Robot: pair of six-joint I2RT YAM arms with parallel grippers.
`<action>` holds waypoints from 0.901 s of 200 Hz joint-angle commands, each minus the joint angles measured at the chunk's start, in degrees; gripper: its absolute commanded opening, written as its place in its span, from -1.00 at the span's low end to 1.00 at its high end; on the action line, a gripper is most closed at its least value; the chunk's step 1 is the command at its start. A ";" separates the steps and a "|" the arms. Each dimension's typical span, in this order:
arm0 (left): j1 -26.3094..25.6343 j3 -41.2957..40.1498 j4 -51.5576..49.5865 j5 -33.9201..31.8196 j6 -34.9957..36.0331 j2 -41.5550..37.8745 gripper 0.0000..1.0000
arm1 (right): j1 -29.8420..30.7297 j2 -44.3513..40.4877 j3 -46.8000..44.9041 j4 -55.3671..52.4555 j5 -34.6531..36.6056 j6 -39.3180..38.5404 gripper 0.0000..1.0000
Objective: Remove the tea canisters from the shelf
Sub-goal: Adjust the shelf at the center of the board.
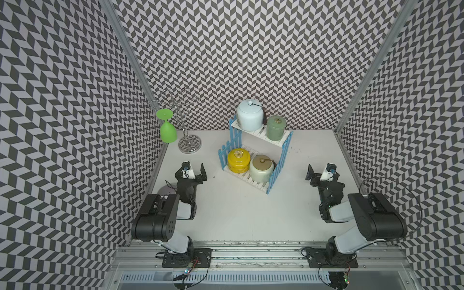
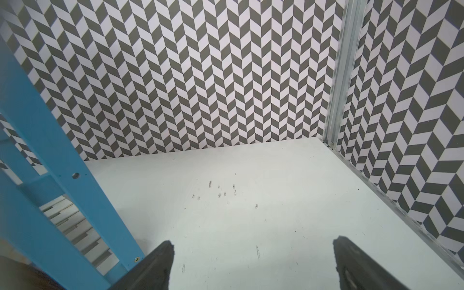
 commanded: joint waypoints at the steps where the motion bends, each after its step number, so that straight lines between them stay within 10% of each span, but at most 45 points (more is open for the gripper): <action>1: -0.24 -0.46 -0.48 -0.31 -0.15 -0.96 1.00 | 0.37 -0.93 -0.40 2.87 0.91 0.37 0.99; 180: -0.23 1.19 -4.19 3.00 1.33 -2.87 1.00 | 2.89 -4.71 -1.00 0.81 7.33 -0.20 0.99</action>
